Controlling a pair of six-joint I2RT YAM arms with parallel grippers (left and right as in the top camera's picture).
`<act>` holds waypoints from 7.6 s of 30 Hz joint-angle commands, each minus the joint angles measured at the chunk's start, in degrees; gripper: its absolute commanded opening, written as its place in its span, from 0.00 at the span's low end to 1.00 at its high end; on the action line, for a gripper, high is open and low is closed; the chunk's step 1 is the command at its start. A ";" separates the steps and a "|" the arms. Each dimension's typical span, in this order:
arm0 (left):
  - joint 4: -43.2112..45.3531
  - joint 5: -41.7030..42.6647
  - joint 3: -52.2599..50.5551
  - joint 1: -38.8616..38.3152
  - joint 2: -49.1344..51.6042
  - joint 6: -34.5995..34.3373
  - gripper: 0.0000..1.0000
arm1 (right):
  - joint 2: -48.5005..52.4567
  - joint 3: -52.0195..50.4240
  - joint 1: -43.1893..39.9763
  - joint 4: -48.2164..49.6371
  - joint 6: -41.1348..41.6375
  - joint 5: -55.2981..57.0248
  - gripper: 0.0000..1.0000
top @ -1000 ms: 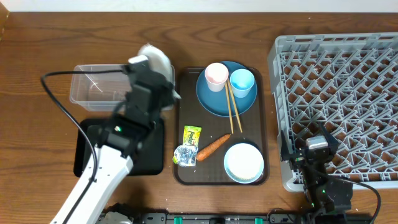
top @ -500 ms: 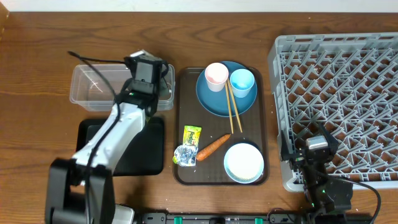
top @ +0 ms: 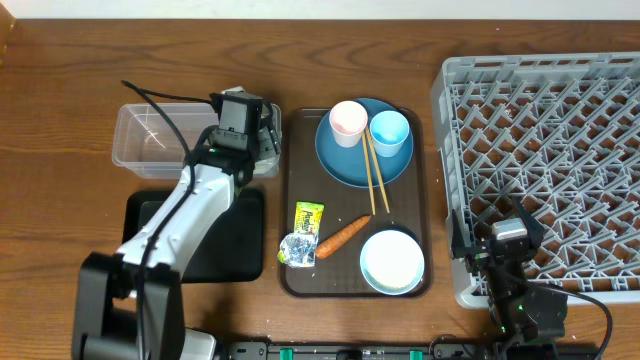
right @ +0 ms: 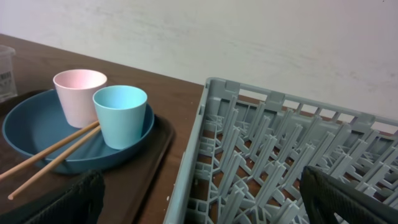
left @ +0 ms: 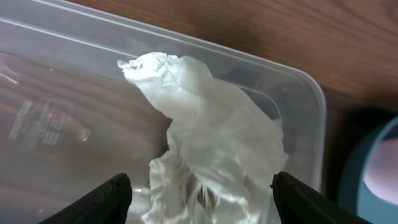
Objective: Sort waste into correct bins and load items into the dishwasher rack
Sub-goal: 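Carry the tissue with the left gripper into the clear plastic bin, then grasp the yellow snack wrapper on the brown tray with the left gripper, then drop the snack wrapper into the clear plastic bin with the left gripper, then grasp the carrot on the brown tray with the left gripper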
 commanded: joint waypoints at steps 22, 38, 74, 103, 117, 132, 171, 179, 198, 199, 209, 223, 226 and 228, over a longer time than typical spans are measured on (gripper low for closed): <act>-41.00 14.88 -6.19 -13.46 -25.35 -6.82 0.76 | -0.22 -0.09 -0.33 -0.24 -0.44 0.35 0.99; -32.39 10.36 -8.74 -20.92 -4.61 -8.13 0.61 | -0.22 -0.09 -0.33 -0.24 -0.44 0.35 0.99; -13.90 -19.02 0.55 -2.82 -12.61 -7.69 0.06 | -0.22 -0.09 -0.33 -0.24 -0.44 0.35 0.99; -16.17 -3.61 1.33 5.44 -24.70 0.07 0.64 | -0.22 -0.09 -0.33 -0.24 -0.44 0.35 0.99; 4.33 -3.56 1.33 5.81 -3.76 0.35 0.07 | -0.22 -0.09 -0.33 -0.24 -0.44 0.35 0.99; 4.66 -3.17 2.93 7.67 0.72 2.27 0.12 | -0.22 -0.09 -0.33 -0.24 -0.44 0.35 0.99; -31.10 10.38 -0.35 -28.74 2.71 10.21 0.70 | -0.22 -0.09 -0.33 -0.24 -0.44 0.35 0.99; -30.56 11.72 -0.35 -30.64 6.88 11.17 0.70 | -0.22 -0.09 -0.33 -0.24 -0.44 0.35 0.99; -23.96 11.85 -4.07 -31.69 5.07 11.41 0.20 | -0.22 -0.09 -0.33 -0.24 -0.44 0.35 0.99; -24.13 11.82 -3.91 -31.67 4.39 11.19 0.14 | -0.22 -0.09 -0.33 -0.24 -0.44 0.35 0.99; -34.40 9.55 -1.86 -25.94 -13.20 -1.66 0.07 | -0.22 -0.09 -0.33 -0.24 -0.44 0.35 0.99; -55.10 -7.91 -5.73 -0.17 -34.14 -17.70 0.06 | -0.22 -0.09 -0.33 -0.24 -0.44 0.35 0.99; -51.82 -7.32 -8.50 4.96 -33.66 -17.27 0.06 | -0.22 -0.09 -0.33 -0.24 -0.44 0.35 0.99; -48.11 -7.19 -11.08 8.13 -32.76 -17.33 0.06 | -0.22 -0.09 -0.33 -0.24 -0.44 0.35 0.99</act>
